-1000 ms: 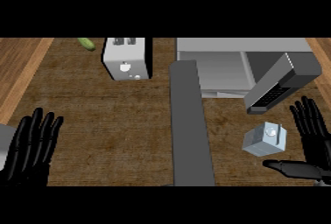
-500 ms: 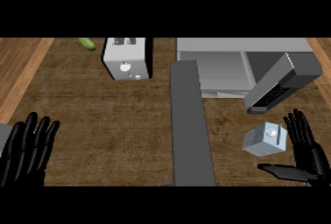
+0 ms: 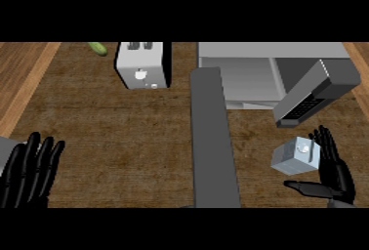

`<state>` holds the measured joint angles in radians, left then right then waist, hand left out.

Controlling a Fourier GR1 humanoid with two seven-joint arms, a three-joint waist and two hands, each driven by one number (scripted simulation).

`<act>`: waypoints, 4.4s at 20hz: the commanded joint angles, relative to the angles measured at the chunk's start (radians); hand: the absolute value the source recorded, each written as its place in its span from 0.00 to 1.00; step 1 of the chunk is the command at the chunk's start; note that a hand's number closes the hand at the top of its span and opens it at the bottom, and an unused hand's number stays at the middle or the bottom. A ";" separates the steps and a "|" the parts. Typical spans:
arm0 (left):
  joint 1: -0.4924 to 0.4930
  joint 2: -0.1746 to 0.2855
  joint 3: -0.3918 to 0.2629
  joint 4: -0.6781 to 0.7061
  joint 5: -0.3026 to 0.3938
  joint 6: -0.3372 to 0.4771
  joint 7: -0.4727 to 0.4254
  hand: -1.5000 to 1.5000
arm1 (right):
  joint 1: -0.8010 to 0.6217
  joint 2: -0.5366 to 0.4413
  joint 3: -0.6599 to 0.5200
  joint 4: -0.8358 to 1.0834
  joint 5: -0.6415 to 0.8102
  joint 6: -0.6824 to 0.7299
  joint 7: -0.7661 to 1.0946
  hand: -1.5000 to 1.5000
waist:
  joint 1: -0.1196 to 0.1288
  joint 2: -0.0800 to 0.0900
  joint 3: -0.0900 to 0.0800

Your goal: Pick up the milk, place it into the microwave and close the microwave

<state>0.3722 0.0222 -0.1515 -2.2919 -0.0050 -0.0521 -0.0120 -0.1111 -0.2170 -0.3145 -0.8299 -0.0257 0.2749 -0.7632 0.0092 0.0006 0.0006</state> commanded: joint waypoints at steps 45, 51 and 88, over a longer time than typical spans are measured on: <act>0.109 0.065 0.193 -0.008 0.207 -0.107 -0.031 0.00 | -0.061 0.217 0.335 -0.278 0.100 -0.357 0.064 1.00 | -0.001 -0.003 -0.001; 0.060 0.043 0.174 0.076 0.127 -0.101 -0.093 0.00 | -0.283 0.217 0.321 -0.094 0.169 -0.561 0.180 1.00 | 0.006 0.000 -0.001; -0.044 0.060 0.148 0.120 0.077 -0.126 -0.059 0.00 | -0.947 0.037 0.193 0.752 0.386 -0.901 0.213 0.00 | 0.099 0.041 0.003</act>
<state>0.3368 0.0829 0.0023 -2.1682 0.0914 -0.1810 -0.0622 -1.0327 -0.2053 -0.1273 -0.0985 0.3507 -0.6296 -0.5727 0.1061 0.0411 0.0035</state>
